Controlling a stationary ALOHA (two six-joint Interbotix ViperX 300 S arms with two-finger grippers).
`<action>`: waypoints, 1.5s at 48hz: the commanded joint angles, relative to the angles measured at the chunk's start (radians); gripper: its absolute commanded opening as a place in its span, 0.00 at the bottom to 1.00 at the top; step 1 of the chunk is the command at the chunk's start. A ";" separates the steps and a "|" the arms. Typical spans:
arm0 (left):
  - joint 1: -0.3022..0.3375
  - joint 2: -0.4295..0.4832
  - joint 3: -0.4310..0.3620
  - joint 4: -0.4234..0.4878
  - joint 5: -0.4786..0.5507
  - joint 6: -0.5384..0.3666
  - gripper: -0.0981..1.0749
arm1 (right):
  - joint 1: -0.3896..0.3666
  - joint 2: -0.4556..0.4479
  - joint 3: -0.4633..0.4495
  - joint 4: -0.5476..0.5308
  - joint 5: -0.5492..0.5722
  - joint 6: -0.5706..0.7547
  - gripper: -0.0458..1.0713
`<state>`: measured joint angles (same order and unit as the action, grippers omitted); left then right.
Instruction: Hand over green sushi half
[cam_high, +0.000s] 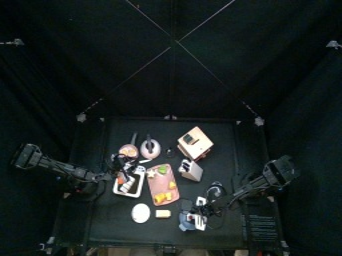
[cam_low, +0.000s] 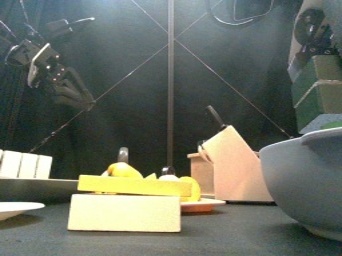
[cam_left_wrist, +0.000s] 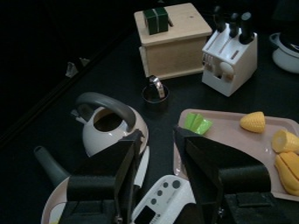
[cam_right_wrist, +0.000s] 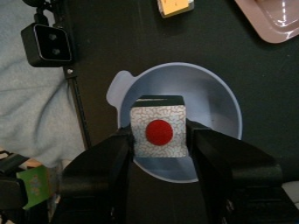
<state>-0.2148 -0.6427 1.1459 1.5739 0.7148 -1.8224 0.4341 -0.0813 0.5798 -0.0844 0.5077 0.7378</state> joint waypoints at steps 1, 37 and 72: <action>0.002 -0.003 -0.012 0.002 0.002 -0.002 0.74 | -0.040 -0.044 -0.035 -0.014 -0.011 -0.003 0.52; -0.043 0.000 -0.051 0.187 -0.261 -0.011 0.78 | -0.336 -0.046 -0.038 -0.175 -0.595 0.000 0.52; -0.109 0.163 -0.227 0.276 -0.373 -0.017 0.97 | -0.419 0.046 -0.054 -0.331 -0.753 -0.005 0.52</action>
<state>-0.3175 -0.4970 0.9664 1.8484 0.3467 -1.8362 0.0199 -0.0184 0.5553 -0.3958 -0.2332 0.7348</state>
